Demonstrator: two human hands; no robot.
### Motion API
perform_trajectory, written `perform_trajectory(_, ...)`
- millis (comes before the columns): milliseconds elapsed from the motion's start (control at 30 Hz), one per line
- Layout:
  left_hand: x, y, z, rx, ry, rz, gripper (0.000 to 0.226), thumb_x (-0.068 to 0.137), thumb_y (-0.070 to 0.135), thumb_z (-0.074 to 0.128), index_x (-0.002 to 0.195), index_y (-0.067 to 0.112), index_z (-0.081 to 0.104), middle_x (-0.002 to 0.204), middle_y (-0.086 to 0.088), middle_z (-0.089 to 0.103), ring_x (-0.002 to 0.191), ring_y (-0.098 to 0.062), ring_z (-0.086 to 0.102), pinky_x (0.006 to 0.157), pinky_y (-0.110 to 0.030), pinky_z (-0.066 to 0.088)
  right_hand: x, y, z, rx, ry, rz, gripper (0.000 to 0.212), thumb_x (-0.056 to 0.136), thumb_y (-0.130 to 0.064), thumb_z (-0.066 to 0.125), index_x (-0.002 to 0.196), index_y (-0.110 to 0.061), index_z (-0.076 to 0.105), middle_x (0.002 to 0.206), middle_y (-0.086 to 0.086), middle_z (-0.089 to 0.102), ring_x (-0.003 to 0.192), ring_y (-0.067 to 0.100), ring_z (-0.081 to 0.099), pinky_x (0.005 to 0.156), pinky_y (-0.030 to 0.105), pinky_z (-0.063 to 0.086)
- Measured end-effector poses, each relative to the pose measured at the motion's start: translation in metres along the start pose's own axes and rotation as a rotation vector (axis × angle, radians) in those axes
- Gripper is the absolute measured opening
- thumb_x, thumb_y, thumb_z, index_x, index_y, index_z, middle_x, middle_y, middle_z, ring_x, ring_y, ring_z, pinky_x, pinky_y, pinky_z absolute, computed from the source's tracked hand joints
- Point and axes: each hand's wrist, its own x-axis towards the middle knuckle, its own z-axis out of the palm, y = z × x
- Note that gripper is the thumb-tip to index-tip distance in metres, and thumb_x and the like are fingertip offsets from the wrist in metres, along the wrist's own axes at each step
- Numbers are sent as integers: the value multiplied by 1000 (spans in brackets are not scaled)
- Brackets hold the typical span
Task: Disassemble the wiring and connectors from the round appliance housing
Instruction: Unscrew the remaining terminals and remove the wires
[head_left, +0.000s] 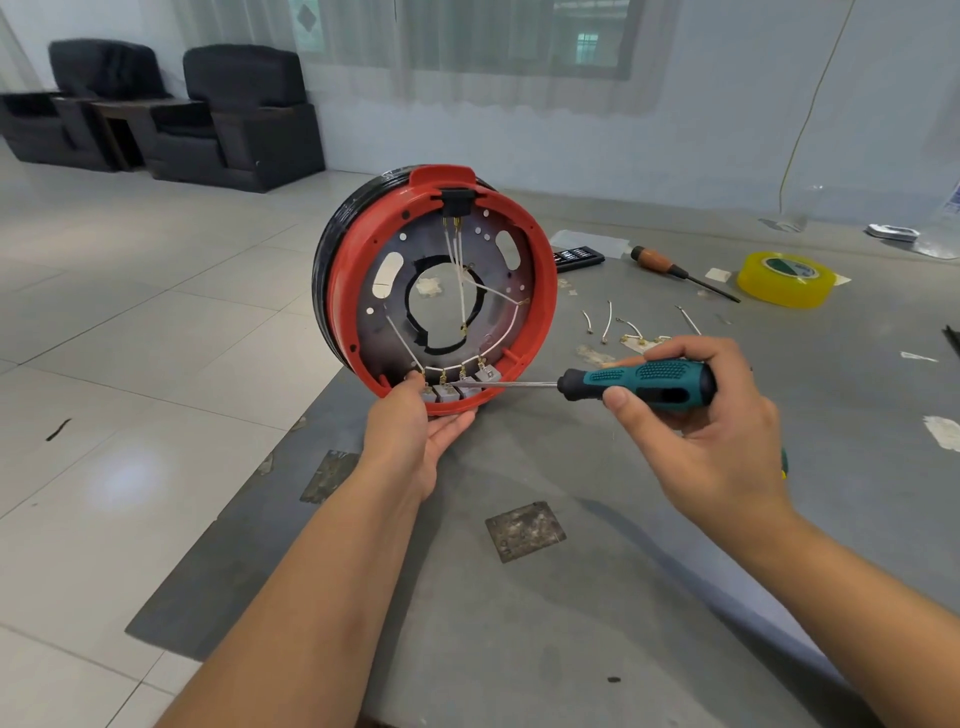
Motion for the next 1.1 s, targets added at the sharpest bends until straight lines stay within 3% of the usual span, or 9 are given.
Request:
perform_trajectory(133,0,0,-1,12,-2,-2,12,110,23,57,115,12,55,101,-15,77,77,-27,81,71,-40,68,19,-6,-2,8,-46,7,37,83,-39,79,109,-36,53,99,-15,66,92,-1,68,70,7,53)
perform_trajectory(267,0,-1,-2,23,-16,5,21,110,23,56,127,11,52,104,-15,77,84,-29,81,73,-41,68,37,-14,0,6,-64,-8,39,83,-34,84,106,-37,53,93,-16,66,84,1,70,64,8,53)
perform_trajectory(400,-1,0,-2,17,-17,-3,23,110,23,56,129,11,50,106,-16,76,85,-29,81,72,-41,68,46,-15,1,2,-78,-8,39,83,-36,83,105,-40,52,103,-42,58,90,-4,67,65,8,52)
perform_trajectory(467,0,0,-1,23,-13,-9,25,110,23,56,131,10,50,106,-17,76,85,-29,81,72,-41,68,46,-15,1,11,-83,-5,39,83,-34,83,105,-39,52,102,-46,57,94,-8,66,67,9,53)
perform_trajectory(667,0,1,0,33,-10,-23,30,110,22,56,137,10,50,110,-18,76,87,-31,81,69,-41,68,25,-17,1,-76,-58,-76,40,86,-37,80,112,-35,49,95,-7,62,93,-9,65,68,4,51)
perform_trajectory(833,-1,2,0,37,-18,-30,25,110,22,55,131,9,53,111,-18,75,94,-33,78,74,-42,67,1,-14,-1,-145,-70,-168,43,87,-36,75,119,-24,49,107,-13,61,101,-22,55,78,4,50)
perform_trajectory(1000,0,4,1,38,-6,-42,16,109,22,56,121,11,55,112,-19,74,95,-34,78,81,-44,66,-10,-6,-1,-129,-56,-271,44,87,-26,77,120,-16,50,119,-24,57,114,-19,54,83,2,47)
perform_trajectory(1100,-2,4,0,22,-24,-59,15,109,20,56,118,7,57,107,-21,76,87,-35,80,70,-43,68,-15,1,0,-114,-76,-340,43,87,-19,78,119,-13,50,123,-14,62,116,-6,60,87,6,50)
